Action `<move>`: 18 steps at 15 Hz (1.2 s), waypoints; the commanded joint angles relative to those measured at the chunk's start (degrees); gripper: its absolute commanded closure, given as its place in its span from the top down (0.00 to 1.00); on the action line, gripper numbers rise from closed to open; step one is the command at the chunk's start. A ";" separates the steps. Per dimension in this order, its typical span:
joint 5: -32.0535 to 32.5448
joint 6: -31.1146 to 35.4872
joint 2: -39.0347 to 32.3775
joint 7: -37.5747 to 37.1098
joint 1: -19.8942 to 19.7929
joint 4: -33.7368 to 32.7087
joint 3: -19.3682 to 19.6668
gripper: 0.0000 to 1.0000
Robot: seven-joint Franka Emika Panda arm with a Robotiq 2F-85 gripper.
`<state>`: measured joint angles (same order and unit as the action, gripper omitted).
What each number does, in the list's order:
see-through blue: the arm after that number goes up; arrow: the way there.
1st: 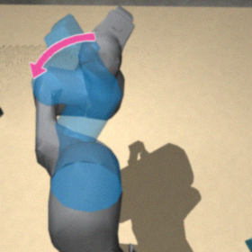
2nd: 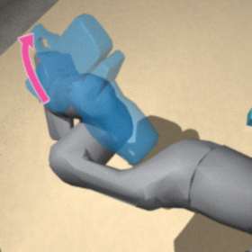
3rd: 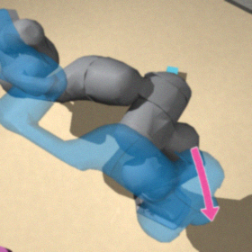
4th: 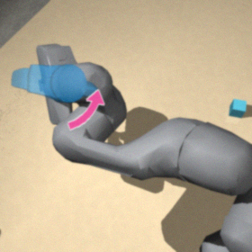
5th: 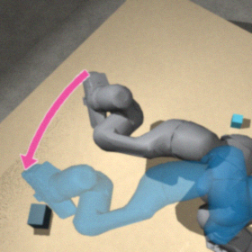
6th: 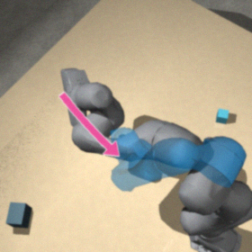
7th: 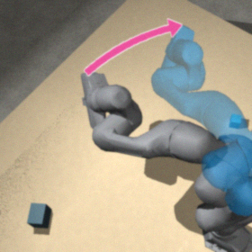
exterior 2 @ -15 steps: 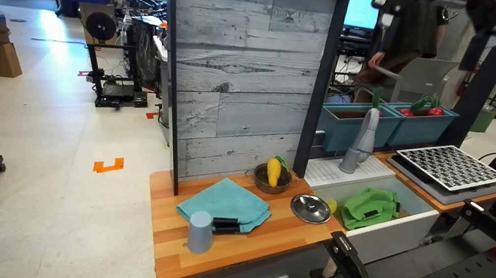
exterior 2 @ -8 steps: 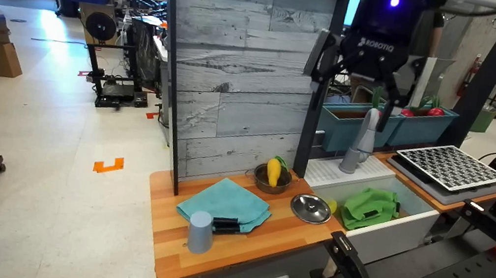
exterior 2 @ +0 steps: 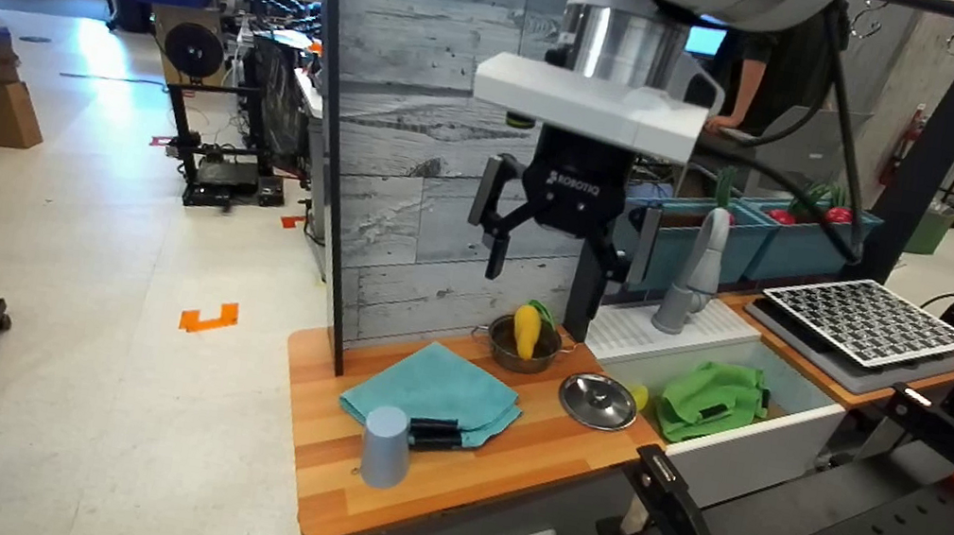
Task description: Move the blue cloth
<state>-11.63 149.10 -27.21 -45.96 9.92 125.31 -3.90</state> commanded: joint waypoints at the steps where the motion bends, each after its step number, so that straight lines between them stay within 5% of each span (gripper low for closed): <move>1: 1.37 0.35 -8.54 -4.72 4.23 -8.68 2.80 1.00; 8: 4.79 -2.99 -19.69 -13.73 9.68 -21.07 7.54 1.00; 18: 4.09 -1.10 -19.09 -12.28 8.50 -18.87 6.27 1.00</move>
<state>-7.81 148.10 -46.24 -58.06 18.62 106.60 2.56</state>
